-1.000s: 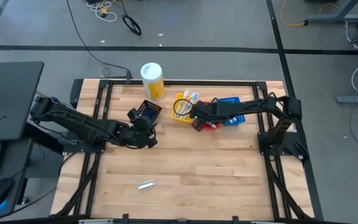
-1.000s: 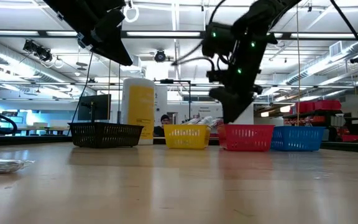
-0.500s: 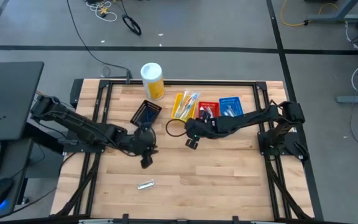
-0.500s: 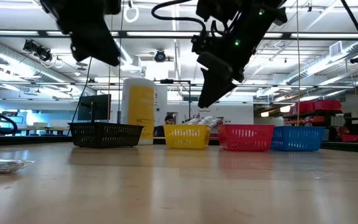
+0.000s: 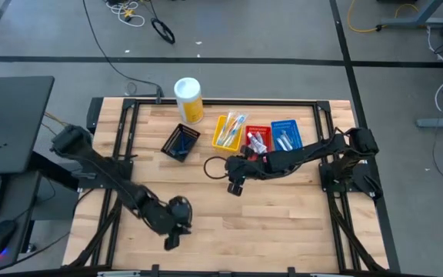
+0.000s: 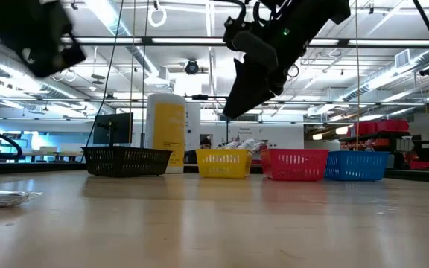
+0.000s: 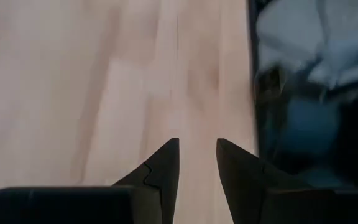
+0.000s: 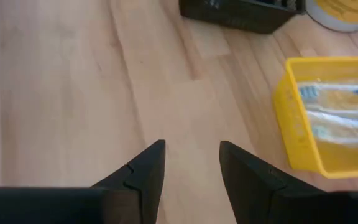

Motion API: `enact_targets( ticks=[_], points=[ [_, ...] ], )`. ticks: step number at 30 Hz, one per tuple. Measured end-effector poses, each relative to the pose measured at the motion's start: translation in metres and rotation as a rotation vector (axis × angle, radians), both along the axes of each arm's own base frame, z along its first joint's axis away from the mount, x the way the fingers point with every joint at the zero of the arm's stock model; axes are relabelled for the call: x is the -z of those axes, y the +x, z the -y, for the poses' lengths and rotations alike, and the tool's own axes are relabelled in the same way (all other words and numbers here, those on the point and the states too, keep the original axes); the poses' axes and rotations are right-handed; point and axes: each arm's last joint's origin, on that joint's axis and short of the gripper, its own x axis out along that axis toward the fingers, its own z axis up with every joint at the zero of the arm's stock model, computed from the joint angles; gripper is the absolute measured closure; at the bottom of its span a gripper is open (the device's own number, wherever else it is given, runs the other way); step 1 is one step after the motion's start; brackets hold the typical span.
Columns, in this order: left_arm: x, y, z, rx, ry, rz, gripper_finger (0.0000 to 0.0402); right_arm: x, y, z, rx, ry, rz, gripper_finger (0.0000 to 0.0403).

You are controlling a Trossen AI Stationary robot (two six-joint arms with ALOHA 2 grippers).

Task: Pick & Place Travel size toiletries
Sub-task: Put the silver nail cutter into the blue bin

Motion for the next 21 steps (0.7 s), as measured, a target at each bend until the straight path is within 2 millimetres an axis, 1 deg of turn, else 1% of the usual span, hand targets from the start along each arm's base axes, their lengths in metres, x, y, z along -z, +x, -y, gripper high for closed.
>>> enact_targets(
  ticks=[4,8,10,12,16,21],
  points=[
    [0.037,0.0,0.014,0.094,0.074,-0.134,0.0287,-0.001,0.0,-0.01,-0.013,0.013,0.02,0.024],
    [0.064,0.004,0.018,0.042,0.051,-0.252,0.0277,-0.001,-0.003,-0.025,-0.037,0.029,0.022,0.024],
    [0.072,0.005,0.019,0.033,0.049,-0.284,0.0265,-0.001,-0.004,-0.033,-0.059,0.029,0.023,0.024],
    [0.077,0.005,0.019,0.024,0.05,-0.303,0.025,-0.001,-0.005,-0.04,-0.079,0.03,0.027,0.024],
    [0.077,0.005,0.019,0.038,0.062,-0.302,0.0224,-0.001,-0.008,-0.052,-0.113,0.029,0.027,0.024],
    [0.071,0.012,0.015,0.047,0.008,-0.329,0.0219,-0.001,-0.01,-0.058,-0.132,-0.005,0.027,0.024]
  ],
)
